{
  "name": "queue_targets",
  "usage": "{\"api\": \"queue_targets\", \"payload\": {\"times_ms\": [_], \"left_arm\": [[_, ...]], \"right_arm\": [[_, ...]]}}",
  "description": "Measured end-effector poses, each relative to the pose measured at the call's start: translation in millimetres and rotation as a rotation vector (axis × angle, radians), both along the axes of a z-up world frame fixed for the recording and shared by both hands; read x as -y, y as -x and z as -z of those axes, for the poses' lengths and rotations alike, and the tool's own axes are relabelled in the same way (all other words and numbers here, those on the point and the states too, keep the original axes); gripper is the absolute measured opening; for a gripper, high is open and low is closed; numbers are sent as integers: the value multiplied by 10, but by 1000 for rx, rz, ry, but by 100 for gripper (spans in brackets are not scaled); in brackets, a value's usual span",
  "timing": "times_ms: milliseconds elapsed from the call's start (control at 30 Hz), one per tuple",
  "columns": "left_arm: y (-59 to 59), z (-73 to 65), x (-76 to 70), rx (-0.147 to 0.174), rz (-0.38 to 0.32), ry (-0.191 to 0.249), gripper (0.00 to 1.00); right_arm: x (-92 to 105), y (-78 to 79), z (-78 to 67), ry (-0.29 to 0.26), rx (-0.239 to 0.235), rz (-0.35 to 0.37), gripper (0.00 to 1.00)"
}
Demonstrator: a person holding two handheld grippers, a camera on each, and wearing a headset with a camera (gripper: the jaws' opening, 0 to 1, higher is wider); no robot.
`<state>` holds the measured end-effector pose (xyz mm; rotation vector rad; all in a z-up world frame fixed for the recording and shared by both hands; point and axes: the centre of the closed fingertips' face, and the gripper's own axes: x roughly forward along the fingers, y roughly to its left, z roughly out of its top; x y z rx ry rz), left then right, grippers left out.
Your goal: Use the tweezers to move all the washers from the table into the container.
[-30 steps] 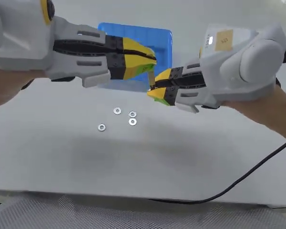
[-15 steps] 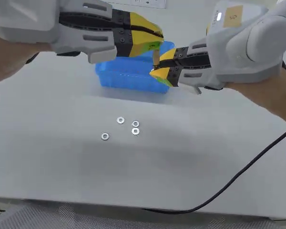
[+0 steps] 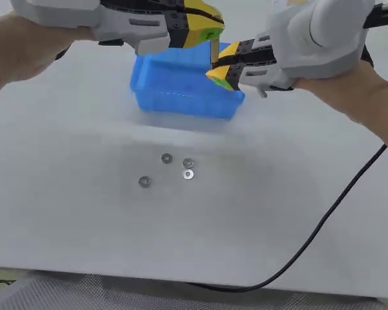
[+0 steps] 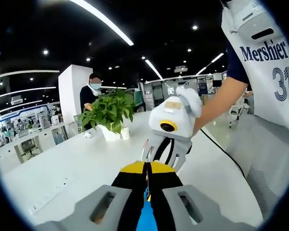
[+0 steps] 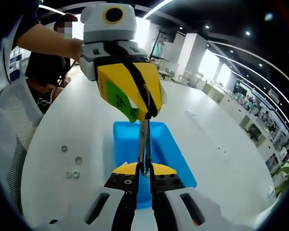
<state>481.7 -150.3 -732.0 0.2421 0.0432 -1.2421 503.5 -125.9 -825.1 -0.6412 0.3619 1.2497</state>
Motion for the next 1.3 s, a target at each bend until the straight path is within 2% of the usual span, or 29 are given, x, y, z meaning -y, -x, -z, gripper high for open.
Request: {"api": "queue_targets", "payload": {"times_ms": [167, 333, 400, 500, 667, 833, 1000, 1300], "left_arm": [[-67, 98, -10, -16, -9, 4, 4], [-110, 141, -44, -27, -18, 8, 4], [-118, 156, -46, -29, -19, 10, 4], [-122, 201, -42, -33, -20, 3, 4], [-106, 225, -30, -37, -19, -1, 4], [-89, 177, -38, -29, -19, -4, 4], [-48, 61, -78, 7, -23, -19, 4], [176, -116, -150, 44, -15, -53, 4]], "right_arm": [[5, -49, 100, 2, -22, 9, 10], [-17, -61, 140, -4, -48, 18, 10], [-6, -117, 170, -7, -54, 26, 11], [-17, -92, 185, -11, -87, 41, 12], [-14, -64, 194, -11, -82, 43, 13], [-31, -23, 124, -20, -71, 35, 13], [-69, 20, -47, -45, -39, 32, 13], [-171, 221, -270, -48, 24, -12, 13]]}}
